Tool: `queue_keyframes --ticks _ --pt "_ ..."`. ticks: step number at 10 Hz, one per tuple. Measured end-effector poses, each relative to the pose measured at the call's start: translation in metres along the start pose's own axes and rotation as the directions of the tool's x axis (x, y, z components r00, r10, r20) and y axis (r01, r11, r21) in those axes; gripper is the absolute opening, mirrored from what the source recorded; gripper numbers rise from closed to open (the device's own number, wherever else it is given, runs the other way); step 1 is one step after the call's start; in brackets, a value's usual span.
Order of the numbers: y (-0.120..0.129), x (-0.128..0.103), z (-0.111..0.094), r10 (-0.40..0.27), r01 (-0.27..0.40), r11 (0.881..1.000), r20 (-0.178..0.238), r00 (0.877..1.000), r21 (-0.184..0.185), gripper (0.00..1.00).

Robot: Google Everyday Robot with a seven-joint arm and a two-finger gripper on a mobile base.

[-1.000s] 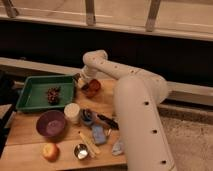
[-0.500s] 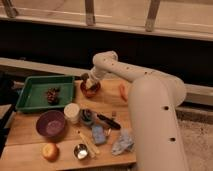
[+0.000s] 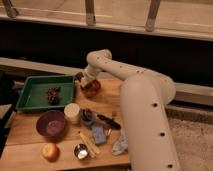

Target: Wipe red bowl with eraser

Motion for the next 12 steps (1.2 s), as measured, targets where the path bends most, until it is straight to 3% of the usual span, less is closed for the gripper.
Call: queue_keyframes --ticks 2,4,9,12 --pt "0.010 -0.011 0.009 -0.013 0.013 1.000 -0.004 1.000 -0.011 0.00" --pt "0.013 -0.006 0.007 -0.022 0.022 1.000 -0.007 1.000 -0.012 0.00" --pt "-0.018 0.039 -0.016 0.013 -0.012 1.000 -0.030 0.999 0.027 0.00" --pt "-0.023 0.025 -0.002 -0.004 0.006 0.999 -0.066 0.998 0.032 0.00"
